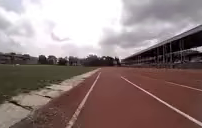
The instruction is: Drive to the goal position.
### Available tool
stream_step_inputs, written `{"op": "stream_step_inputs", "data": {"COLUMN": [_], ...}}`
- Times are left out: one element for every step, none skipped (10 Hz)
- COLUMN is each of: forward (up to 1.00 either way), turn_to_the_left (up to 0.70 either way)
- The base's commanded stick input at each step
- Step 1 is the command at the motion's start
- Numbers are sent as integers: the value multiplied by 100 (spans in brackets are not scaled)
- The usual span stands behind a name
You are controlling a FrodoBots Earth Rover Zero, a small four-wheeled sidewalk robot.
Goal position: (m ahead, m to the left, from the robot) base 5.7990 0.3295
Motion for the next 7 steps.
{"op": "stream_step_inputs", "data": {"forward": [60,60,60,60,60,60,60], "turn_to_the_left": [-2,-2,-2,-2,-2,-2,-2]}}
